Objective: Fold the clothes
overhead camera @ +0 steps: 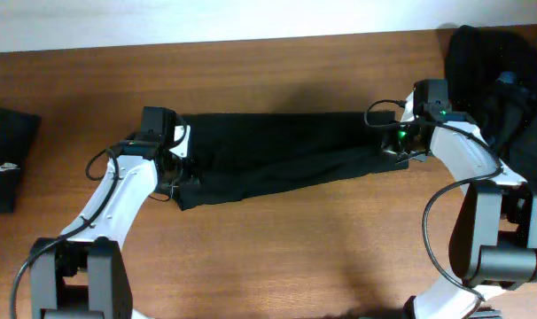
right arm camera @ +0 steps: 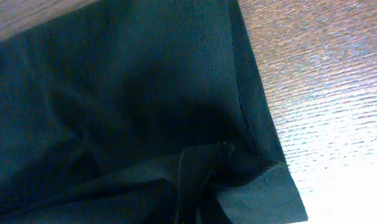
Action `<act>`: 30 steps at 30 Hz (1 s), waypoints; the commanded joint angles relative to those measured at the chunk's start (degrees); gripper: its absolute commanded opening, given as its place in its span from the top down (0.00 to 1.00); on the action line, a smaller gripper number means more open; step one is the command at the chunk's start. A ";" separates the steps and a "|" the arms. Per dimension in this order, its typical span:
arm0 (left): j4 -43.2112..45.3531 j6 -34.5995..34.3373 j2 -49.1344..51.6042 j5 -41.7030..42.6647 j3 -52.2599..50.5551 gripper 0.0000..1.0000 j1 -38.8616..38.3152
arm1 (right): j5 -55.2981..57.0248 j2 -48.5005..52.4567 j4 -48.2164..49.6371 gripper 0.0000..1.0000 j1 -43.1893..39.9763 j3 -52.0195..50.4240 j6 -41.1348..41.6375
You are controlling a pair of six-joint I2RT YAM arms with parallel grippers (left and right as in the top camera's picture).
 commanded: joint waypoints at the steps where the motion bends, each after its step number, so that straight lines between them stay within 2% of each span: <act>1: -0.02 1.22 0.44 -0.48 -0.61 0.73 0.07 | 0.98 0.50 0.20 0.96 0.04 1.07 0.00; 14: 0.17 1.22 0.42 -0.50 -0.61 0.93 0.07 | 0.98 0.50 0.17 0.96 0.04 1.07 -0.02; 15: 0.17 1.25 0.44 -0.50 -0.61 0.92 0.07 | 0.98 0.50 0.15 0.96 0.04 1.07 -0.02; 16: 0.15 1.25 0.42 -0.50 -0.61 0.83 0.07 | 0.98 0.50 0.11 0.96 0.04 1.07 -0.02; 21: -0.07 2.34 0.98 -0.52 -0.61 0.83 0.07 | 0.98 0.50 -0.04 0.96 0.04 1.07 -0.02; 24: -0.28 2.34 2.47 -0.52 -0.61 0.72 0.07 | 0.98 0.50 0.00 0.96 0.04 1.07 -0.02; 26: -0.48 2.32 3.23 -0.50 -0.61 0.72 0.07 | 0.98 0.50 -0.02 0.96 0.04 1.07 -0.02; 27: -0.48 2.34 3.41 -0.50 -0.61 0.75 0.07 | 1.01 0.50 -0.02 0.96 0.04 1.07 -0.02; 29: -0.44 2.32 3.41 -0.50 -0.57 0.97 0.07 | 1.03 0.50 -0.04 0.96 0.04 1.07 -0.04; 30: -0.48 2.29 3.39 -0.48 -0.37 1.00 0.07 | 1.01 0.50 -0.02 0.96 0.04 1.07 -0.04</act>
